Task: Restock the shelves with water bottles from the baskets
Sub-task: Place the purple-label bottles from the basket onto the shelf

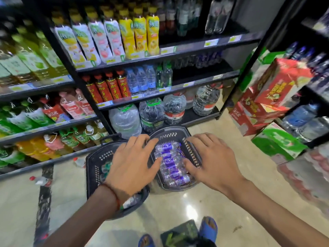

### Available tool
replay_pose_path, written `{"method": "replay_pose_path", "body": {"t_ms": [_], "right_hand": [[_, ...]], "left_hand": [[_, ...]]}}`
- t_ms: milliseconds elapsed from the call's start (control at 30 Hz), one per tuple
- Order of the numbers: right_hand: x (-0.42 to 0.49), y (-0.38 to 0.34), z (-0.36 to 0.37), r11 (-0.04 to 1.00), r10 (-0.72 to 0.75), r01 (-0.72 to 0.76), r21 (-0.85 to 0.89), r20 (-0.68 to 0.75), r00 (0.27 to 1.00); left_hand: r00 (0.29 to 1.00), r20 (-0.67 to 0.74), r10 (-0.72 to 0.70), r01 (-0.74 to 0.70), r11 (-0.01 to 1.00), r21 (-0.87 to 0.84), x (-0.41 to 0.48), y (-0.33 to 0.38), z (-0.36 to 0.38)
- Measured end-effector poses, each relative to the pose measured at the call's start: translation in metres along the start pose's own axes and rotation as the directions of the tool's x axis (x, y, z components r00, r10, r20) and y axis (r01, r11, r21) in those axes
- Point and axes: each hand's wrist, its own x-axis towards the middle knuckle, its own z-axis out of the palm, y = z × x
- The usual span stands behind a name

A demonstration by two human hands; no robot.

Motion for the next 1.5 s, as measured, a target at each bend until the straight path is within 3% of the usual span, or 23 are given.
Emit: {"method": "replay_pose_path", "body": {"t_ms": [200,500,800,1067,1267,1500], "right_hand": [[-0.011,0.116,-0.033,1.000,0.018,-0.019,-0.011,-0.067,0.998],[0.003,0.278,-0.070,0.993,-0.080,0.083,-0.080,0.043,0.996],[0.111,0.341,-0.048,0.952,-0.303,0.306,-0.033,0.075,0.950],[0.230,0.365,-0.024,0.863,-0.494,0.503,-0.046,0.138,0.859],[0.296,0.359,0.002,0.759,-0.646,0.649,0.048,0.174,0.743],[0.353,0.352,0.052,0.546,-0.837,0.814,0.199,0.182,0.517]], "left_hand": [[0.999,-0.045,0.015,-0.011,0.996,0.090,0.054,0.103,0.009],[0.992,-0.021,-0.123,0.125,0.985,0.121,0.121,0.228,0.036],[0.956,-0.033,-0.292,0.293,0.944,0.150,0.198,0.230,0.063],[0.869,-0.015,-0.494,0.492,0.863,0.114,0.277,0.208,0.087],[0.732,-0.023,-0.681,0.679,0.725,0.112,0.287,0.205,0.090],[0.489,-0.019,-0.872,0.865,0.482,0.142,0.303,0.229,0.104]]}}
